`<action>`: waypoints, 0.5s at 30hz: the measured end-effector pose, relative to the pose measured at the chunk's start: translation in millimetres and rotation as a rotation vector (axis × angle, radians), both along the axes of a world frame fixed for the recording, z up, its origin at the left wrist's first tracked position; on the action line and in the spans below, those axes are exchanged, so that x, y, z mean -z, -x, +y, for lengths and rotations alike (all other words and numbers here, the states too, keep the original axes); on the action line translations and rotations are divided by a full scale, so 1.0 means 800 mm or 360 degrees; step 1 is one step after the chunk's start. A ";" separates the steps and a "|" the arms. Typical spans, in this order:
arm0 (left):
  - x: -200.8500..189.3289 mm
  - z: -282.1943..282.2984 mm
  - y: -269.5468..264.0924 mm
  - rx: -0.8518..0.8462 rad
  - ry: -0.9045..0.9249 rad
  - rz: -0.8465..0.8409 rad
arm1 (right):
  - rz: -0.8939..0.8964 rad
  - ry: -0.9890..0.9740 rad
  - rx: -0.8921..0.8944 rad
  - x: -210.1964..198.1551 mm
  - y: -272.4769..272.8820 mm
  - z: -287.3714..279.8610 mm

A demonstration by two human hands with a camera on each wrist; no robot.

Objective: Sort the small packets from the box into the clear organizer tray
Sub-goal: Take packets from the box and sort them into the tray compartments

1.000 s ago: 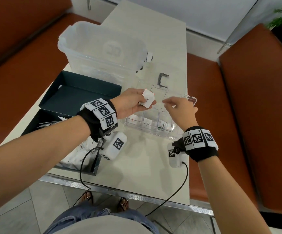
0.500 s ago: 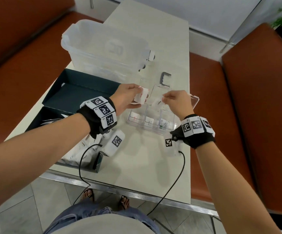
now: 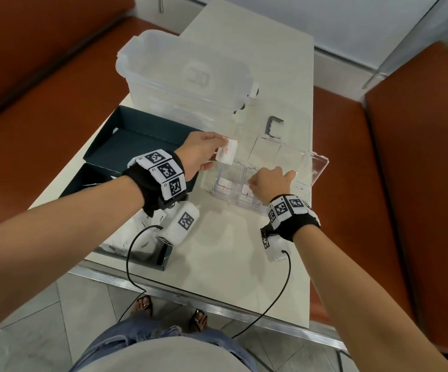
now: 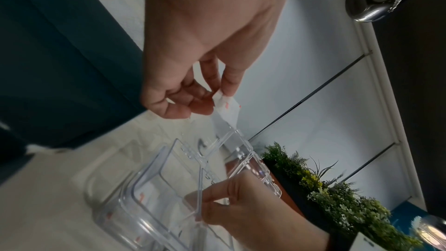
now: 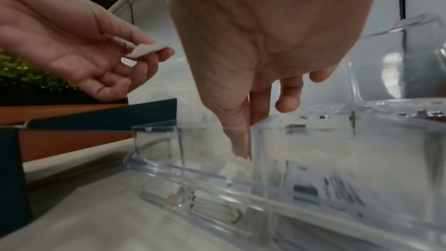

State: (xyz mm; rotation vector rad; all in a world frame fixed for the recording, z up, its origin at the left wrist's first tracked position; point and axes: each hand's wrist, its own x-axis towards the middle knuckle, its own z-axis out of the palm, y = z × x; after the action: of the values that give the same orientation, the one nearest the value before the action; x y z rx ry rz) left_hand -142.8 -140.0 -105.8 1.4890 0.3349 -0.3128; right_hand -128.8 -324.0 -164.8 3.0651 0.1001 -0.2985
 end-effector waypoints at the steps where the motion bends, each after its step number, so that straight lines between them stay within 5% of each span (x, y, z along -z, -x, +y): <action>1: -0.001 0.000 0.000 0.0011 -0.0007 -0.0004 | 0.0012 0.0028 -0.0017 0.002 0.000 -0.001; 12: -0.003 -0.003 -0.006 0.0112 -0.0011 -0.0033 | -0.0029 -0.0072 -0.0062 -0.011 0.005 -0.003; 15: 0.001 -0.001 -0.009 0.0173 -0.0083 -0.0062 | -0.0314 -0.0467 0.0030 -0.042 0.006 -0.001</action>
State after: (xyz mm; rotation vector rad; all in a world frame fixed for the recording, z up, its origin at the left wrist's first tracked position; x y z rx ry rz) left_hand -135.7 -140.7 -106.8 1.5658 0.2326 -0.3635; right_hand -133.3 -324.8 -131.2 3.3661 0.1146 0.0227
